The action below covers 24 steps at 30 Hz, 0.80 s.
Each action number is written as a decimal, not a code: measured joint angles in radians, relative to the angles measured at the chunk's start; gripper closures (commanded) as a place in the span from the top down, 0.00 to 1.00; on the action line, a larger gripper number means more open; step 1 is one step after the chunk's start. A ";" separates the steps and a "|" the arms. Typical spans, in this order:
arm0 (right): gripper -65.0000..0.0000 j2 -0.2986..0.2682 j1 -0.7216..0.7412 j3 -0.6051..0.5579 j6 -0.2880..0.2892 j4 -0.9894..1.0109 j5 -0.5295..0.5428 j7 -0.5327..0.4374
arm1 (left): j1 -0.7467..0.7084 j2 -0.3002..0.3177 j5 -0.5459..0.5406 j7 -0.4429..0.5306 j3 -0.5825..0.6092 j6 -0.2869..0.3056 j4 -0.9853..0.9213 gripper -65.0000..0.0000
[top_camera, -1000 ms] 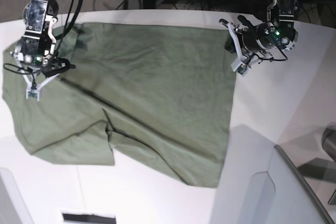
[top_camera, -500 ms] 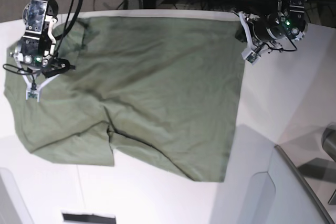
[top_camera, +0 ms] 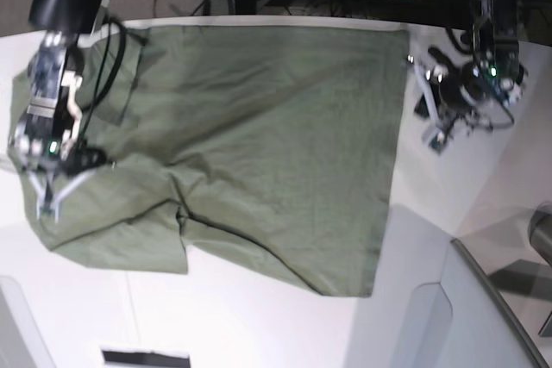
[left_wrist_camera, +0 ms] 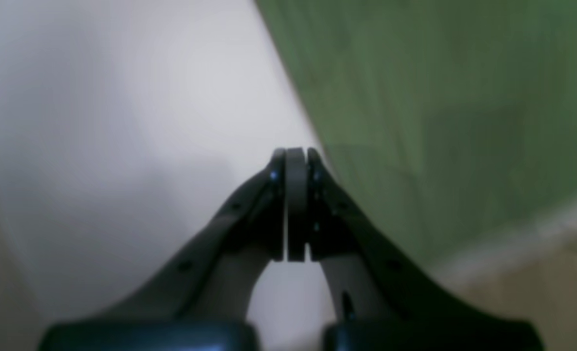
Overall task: Layout the t-shirt on the table in an organized manner, then fold the t-shirt properly
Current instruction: 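Slide both grippers along the shirt toward its sleeves and grasp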
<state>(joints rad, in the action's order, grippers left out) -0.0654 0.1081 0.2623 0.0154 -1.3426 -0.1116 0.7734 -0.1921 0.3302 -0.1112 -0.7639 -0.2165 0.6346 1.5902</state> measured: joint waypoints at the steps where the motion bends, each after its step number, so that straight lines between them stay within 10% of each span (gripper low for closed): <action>1: 0.00 -0.032 0.050 -0.031 0.007 0.077 -0.016 -0.012 | 0.039 -0.007 -0.007 0.008 0.009 -0.003 -0.020 0.00; 12: 0.00 -0.146 0.393 -0.099 0.098 0.787 -0.022 -0.343 | 0.374 -0.131 0.005 0.021 0.201 -0.139 -0.465 0.00; 24: 0.00 -0.175 0.384 -0.095 0.101 0.835 -0.019 -0.397 | 0.351 -0.092 -0.009 0.051 0.201 -0.137 -0.484 0.00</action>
<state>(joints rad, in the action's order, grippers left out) -0.2401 0.4919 0.1673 0.1162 -0.5079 -0.1303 0.3767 0.1593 0.2382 -0.1204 -0.7132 -0.0158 0.4973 1.1057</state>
